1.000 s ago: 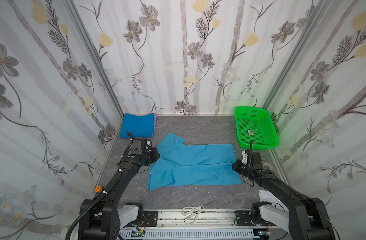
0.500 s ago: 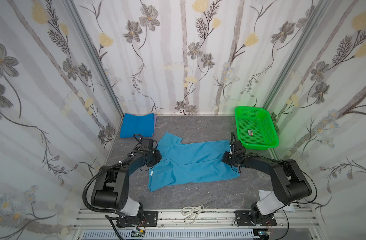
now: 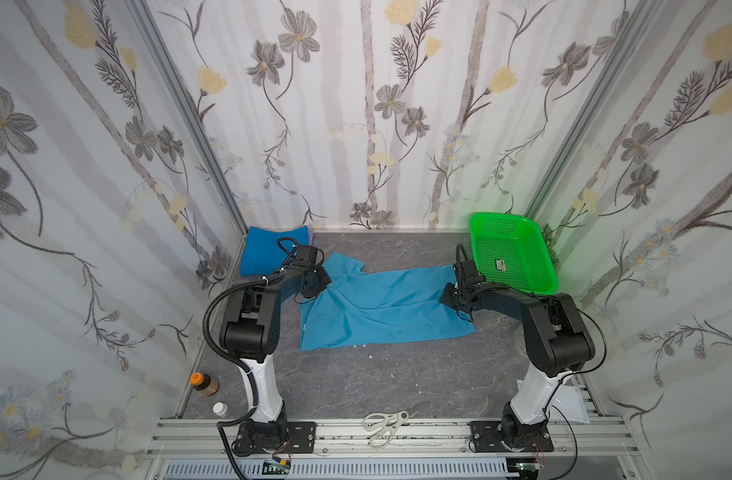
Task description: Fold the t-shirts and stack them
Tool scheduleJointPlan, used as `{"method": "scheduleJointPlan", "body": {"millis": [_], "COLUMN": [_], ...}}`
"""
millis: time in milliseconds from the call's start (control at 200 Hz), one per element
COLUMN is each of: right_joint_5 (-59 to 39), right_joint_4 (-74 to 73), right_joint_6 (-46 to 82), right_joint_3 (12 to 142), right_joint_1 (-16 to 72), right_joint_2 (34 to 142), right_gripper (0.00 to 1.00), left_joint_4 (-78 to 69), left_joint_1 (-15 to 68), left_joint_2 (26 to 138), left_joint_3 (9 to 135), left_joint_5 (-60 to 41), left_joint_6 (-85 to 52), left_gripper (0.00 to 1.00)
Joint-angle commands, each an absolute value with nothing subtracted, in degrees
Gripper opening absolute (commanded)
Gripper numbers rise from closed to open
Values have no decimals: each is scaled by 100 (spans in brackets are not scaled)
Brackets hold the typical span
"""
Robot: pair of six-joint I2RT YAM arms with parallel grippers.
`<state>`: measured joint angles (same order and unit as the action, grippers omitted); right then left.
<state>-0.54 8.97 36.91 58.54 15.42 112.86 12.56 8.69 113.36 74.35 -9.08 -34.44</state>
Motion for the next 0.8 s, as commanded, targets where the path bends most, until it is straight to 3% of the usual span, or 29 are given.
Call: {"method": "scheduleJointPlan", "body": {"millis": [0,195,550,794], "right_joint_5": [-211,-395,-1688,-1646], "right_joint_4": [699,288,861,1194], "right_joint_6": [3901,3543,2592,2935], "right_joint_3": [5720,5414,5068,3487], "right_joint_1": [1551,1547,1301,1347], "right_joint_2": [11114,10433,9192,7029], "right_gripper": [0,0,0,0], "left_joint_4": [1393,1686,2438,3260], "left_joint_1": [870,837,824,811], "left_joint_2": [11594,11314,8705,6435], "left_joint_3": [7950,8277,6979,5623], "left_joint_5": [-869,-1215,-1897,-1509], "left_joint_6": [-3291,-3066,-2963,-2737], "left_gripper": [0,0,0,0]}}
